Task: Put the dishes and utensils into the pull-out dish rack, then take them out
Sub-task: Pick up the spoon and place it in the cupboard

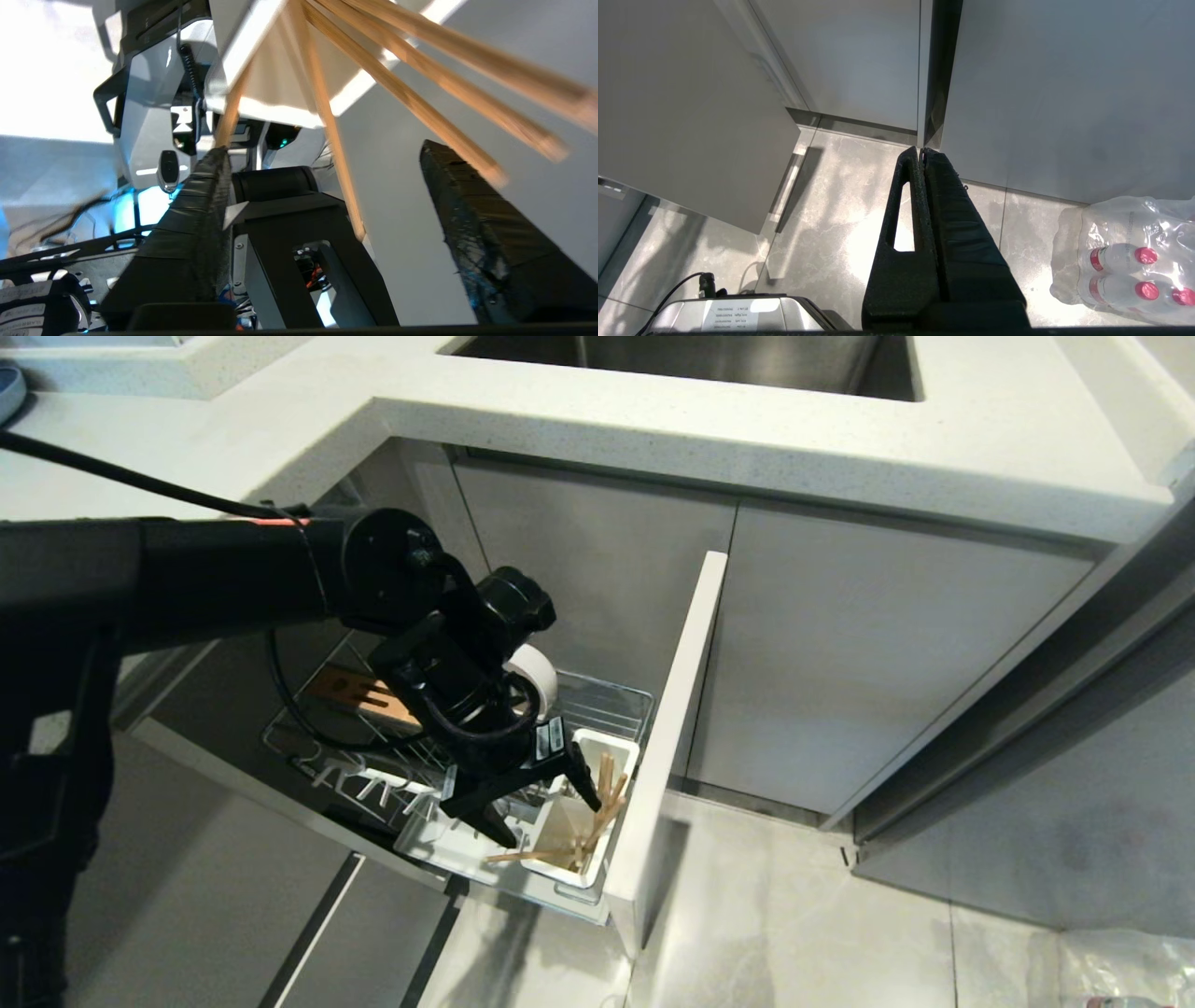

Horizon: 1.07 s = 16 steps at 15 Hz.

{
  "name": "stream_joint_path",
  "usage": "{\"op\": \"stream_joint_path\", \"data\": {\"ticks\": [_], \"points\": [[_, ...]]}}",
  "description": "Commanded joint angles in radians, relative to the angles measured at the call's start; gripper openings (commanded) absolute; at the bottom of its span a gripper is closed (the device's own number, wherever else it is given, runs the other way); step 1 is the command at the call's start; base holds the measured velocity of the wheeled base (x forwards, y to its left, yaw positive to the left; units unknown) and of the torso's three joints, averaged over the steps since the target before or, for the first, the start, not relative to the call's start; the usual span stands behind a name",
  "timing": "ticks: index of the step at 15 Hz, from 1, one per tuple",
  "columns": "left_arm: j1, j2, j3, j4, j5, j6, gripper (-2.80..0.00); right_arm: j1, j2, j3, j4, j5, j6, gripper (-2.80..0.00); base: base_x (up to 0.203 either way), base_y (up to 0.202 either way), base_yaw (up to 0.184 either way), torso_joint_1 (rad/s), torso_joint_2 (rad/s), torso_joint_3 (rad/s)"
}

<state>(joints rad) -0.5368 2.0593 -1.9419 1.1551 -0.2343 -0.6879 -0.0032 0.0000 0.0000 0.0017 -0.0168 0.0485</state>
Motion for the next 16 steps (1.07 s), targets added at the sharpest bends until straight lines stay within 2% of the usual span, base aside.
{"op": "stream_joint_path", "data": {"ticks": [1,5,6,13,16], "points": [[0.0,-0.058,0.0,0.006,-0.002,-0.004,0.0,0.0,0.0,0.002,0.0,0.0,0.001,-2.8,0.0,0.0,0.0,0.0,0.0,0.0],[-0.001,-0.16,0.001,0.01,0.03,-0.005,0.0,0.0,0.0,0.002,0.0,0.0,0.001,-2.8,0.0,0.0,0.0,0.0,0.0,0.0],[-0.002,-0.191,0.001,0.011,0.04,-0.004,-2.8,0.0,0.0,0.002,0.0,0.0,0.001,-2.8,0.0,0.0,0.0,0.0,0.0,0.0],[-0.012,-0.409,-0.002,0.018,0.076,0.011,-2.8,0.0,0.0,0.002,0.0,0.0,0.001,-2.8,0.0,0.0,0.0,0.0,0.0,0.0],[-0.012,-0.514,-0.002,0.013,0.1,0.053,-2.8,0.0,0.0,0.002,0.0,0.0,0.001,-2.8,0.0,0.0,0.0,0.0,0.0,0.0]]}}
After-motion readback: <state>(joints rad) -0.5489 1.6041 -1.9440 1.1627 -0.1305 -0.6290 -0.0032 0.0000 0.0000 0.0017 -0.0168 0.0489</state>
